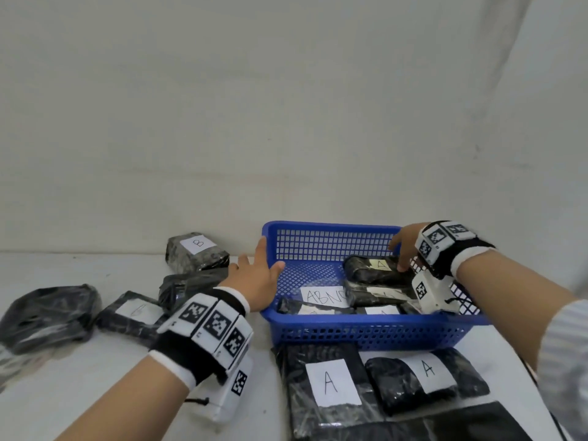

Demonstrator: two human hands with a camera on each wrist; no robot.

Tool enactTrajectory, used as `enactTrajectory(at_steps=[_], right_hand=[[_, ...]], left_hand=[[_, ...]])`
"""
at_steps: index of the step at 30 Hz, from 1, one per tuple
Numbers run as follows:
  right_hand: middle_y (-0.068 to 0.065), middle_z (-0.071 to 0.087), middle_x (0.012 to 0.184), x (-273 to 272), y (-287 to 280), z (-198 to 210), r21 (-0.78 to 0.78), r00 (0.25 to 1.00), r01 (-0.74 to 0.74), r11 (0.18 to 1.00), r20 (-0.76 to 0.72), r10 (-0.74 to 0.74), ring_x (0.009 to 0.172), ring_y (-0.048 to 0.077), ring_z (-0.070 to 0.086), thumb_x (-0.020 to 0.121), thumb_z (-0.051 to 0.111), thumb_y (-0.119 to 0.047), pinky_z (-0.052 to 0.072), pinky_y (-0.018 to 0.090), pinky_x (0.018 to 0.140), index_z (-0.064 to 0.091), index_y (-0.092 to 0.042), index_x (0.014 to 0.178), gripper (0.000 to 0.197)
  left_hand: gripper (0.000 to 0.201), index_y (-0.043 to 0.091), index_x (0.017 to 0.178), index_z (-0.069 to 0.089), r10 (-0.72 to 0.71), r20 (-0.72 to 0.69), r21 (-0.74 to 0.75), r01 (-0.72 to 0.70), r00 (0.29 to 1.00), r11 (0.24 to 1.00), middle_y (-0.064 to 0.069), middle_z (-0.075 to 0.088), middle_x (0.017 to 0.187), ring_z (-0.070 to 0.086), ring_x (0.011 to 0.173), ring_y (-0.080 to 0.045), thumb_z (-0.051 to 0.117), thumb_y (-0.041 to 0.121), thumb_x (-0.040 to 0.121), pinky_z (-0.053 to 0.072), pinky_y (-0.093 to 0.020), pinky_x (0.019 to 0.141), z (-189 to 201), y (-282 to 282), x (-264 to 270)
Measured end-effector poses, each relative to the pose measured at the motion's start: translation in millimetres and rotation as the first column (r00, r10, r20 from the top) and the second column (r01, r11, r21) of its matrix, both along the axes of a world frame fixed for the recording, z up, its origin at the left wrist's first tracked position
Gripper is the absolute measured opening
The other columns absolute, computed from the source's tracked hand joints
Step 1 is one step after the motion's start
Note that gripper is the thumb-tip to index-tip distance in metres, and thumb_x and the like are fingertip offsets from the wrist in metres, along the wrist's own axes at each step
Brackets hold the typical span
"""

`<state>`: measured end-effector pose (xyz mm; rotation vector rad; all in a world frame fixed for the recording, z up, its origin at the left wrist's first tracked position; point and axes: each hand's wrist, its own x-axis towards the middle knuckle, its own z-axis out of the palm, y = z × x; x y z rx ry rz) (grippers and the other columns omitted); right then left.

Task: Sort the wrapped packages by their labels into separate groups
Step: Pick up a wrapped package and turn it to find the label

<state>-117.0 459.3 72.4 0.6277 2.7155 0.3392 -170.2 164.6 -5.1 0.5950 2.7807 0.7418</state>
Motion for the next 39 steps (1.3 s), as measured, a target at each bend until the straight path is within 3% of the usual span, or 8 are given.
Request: enactTrajectory(at_steps=[3,9,16,21,27,30,33,39], right_hand=[[0.000,0.059,0.120,8.9,-13.9,20.4,-0.127,0.996,0.014,0.992,-0.085,-0.025,0.090,0.018,0.065,0.091,0.071,-0.034,0.055,0.027,0.078,0.050,-0.024,0.145,0.059],[0.006,0.070,0.100,33.4,-68.5,36.1,-0.505,0.948,-0.154,0.849,-0.319,-0.018,0.071,0.015,0.067,0.096,0.066,-0.030,0.058,0.028,0.069,0.065,-0.020,0.122,0.028],[0.001,0.070,0.104,68.0,-148.6,2.8,-0.610,0.907,-0.287,0.738,-0.421,0.005,0.081,0.014,0.066,0.099,0.060,-0.030,0.055,0.026,0.074,0.069,-0.021,0.112,0.019],[0.005,0.071,0.108,83.6,-171.8,-10.4,-0.701,0.906,-0.280,0.656,-0.419,-0.061,0.086,0.014,0.066,0.098,0.062,-0.026,0.053,0.022,0.075,0.070,-0.016,0.112,0.018],[-0.001,0.064,0.116,97.4,-178.0,-6.8,-0.655,0.862,-0.314,0.687,-0.501,-0.084,0.098,0.011,0.053,0.097,0.064,-0.025,0.044,0.030,0.097,0.072,-0.016,0.112,0.019],[-0.001,0.060,0.115,107.8,-179.8,1.2,-0.665,0.804,-0.363,0.653,-0.577,-0.140,0.089,0.009,0.054,0.096,0.064,-0.024,0.045,0.022,0.083,0.069,-0.019,0.116,0.021],[0.003,0.067,0.116,120.5,-185.3,15.1,-0.695,0.726,-0.454,0.558,-0.651,-0.221,0.095,0.015,0.063,0.097,0.064,-0.026,0.047,0.019,0.072,0.061,-0.027,0.124,0.028],[-0.002,0.061,0.130,146.8,-207.5,37.8,-0.620,0.585,-0.711,0.333,-0.783,-0.209,0.115,0.015,0.063,0.094,0.067,-0.035,0.049,0.042,0.104,0.038,-0.052,0.144,0.061]], left_hand=[[0.072,0.025,0.155,-0.006,0.057,0.002,-0.039,-0.057,0.998,0.998,-0.028,0.004,0.158,0.004,0.147,-0.042,0.023,0.059,0.098,0.012,-0.051,0.117,12.2,-2.8,16.1],[0.034,0.017,0.119,0.055,0.268,-0.283,0.141,-0.236,0.921,0.961,-0.015,0.052,0.130,0.042,0.125,-0.032,0.050,0.041,0.096,0.033,-0.038,0.104,31.0,-47.1,6.7],[0.070,0.028,0.135,0.047,0.126,0.050,-0.099,-0.121,0.991,0.988,-0.005,0.049,0.141,0.046,0.129,-0.028,0.081,0.032,0.075,0.036,-0.031,0.108,14.2,-111.9,-13.1],[0.067,0.023,0.131,0.054,0.125,-0.098,-0.097,-0.134,0.987,0.986,-0.007,0.057,0.131,0.055,0.119,-0.027,0.083,0.024,0.071,0.043,-0.030,0.100,0.0,-118.2,-9.0],[0.044,0.011,0.123,0.054,0.259,-0.160,0.220,-0.221,0.953,0.950,-0.015,0.063,0.118,0.058,0.103,-0.030,0.068,0.028,0.086,0.040,-0.029,0.082,9.8,-131.1,0.4],[0.038,0.008,0.120,0.050,0.354,-0.110,0.394,-0.286,0.929,0.874,-0.019,0.061,0.112,0.056,0.086,-0.028,0.060,0.032,0.092,0.043,-0.031,0.068,30.4,-153.8,8.9],[0.026,0.017,0.115,0.047,0.283,0.060,0.633,-0.256,0.957,0.731,-0.021,0.063,0.105,0.065,0.079,-0.035,0.058,0.028,0.095,0.056,-0.035,0.056,52.5,-177.2,29.1],[0.017,0.015,0.098,0.065,0.096,0.028,0.760,-0.084,0.995,0.644,-0.012,0.071,0.081,0.067,0.060,-0.023,0.053,0.028,0.097,0.050,-0.026,0.045,92.2,-187.8,104.8]])
